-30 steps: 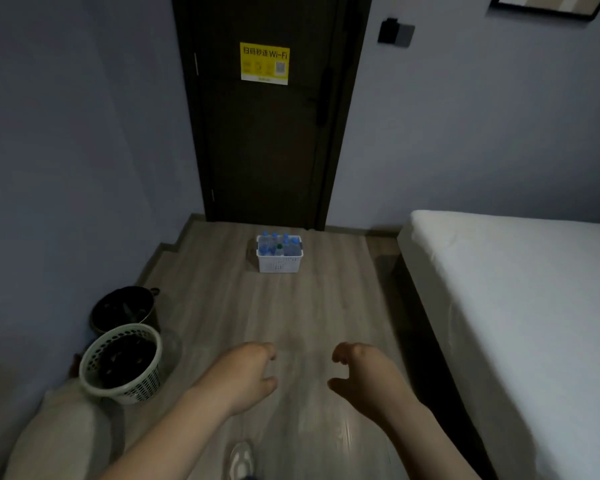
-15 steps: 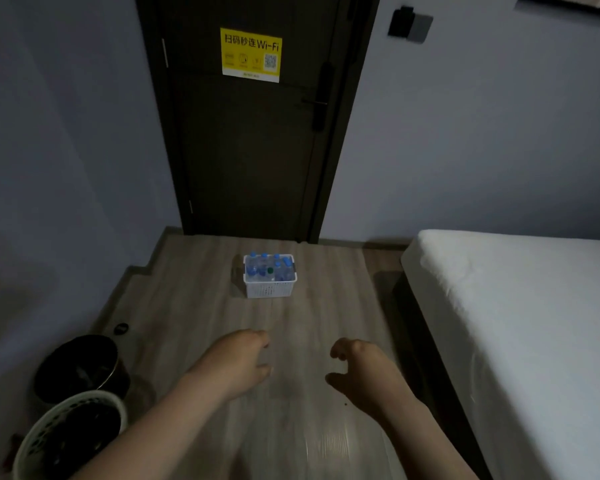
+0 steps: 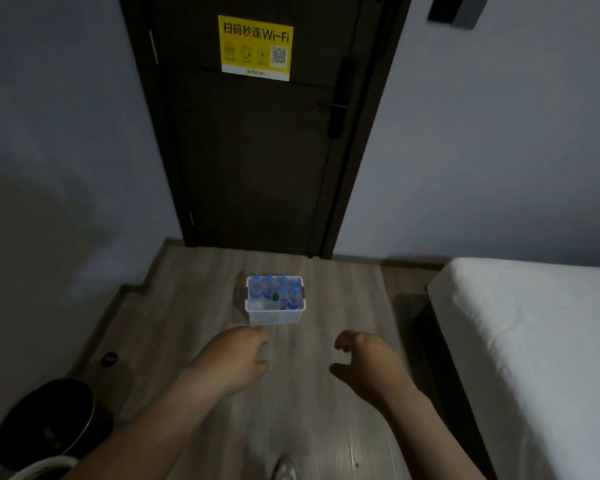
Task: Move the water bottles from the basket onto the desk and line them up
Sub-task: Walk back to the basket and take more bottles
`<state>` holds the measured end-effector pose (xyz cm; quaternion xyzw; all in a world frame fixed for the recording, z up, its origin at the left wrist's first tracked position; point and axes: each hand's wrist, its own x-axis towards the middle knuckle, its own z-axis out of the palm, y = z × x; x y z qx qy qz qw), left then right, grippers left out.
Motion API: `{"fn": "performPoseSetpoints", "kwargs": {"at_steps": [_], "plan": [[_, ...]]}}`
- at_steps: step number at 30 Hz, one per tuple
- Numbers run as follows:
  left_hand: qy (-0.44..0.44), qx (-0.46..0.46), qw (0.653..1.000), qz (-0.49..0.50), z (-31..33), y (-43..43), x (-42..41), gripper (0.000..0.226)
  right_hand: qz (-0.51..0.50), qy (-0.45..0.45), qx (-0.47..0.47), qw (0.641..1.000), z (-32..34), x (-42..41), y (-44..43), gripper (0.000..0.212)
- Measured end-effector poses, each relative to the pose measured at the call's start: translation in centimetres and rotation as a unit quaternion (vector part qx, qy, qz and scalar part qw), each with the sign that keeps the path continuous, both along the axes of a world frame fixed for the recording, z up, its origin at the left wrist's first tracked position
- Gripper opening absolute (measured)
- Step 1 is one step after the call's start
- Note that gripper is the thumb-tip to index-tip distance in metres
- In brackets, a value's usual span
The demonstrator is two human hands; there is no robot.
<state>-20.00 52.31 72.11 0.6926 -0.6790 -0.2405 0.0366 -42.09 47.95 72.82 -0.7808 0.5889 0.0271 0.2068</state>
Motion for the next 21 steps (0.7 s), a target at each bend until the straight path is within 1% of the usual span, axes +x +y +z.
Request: {"fn": "performPoseSetpoints", "kwargs": {"at_steps": [5, 14, 21], "plan": [[0.011, -0.004, 1.000, 0.023, -0.3, -7.1, 0.5, 0.037, 0.016, 0.004, 0.006, 1.000, -0.9, 0.5, -8.2, 0.040], [0.037, 0.043, 0.997, 0.049, -2.6, -17.4, 3.1, 0.044, 0.024, 0.011, 0.038, 0.999, -3.6, 2.5, -19.0, 0.039], [0.038, 0.050, 0.998, 0.026, -5.1, -27.1, 7.2, 0.035, 0.001, 0.013, 0.056, 0.998, -6.0, 6.5, -27.5, 0.041]]}}
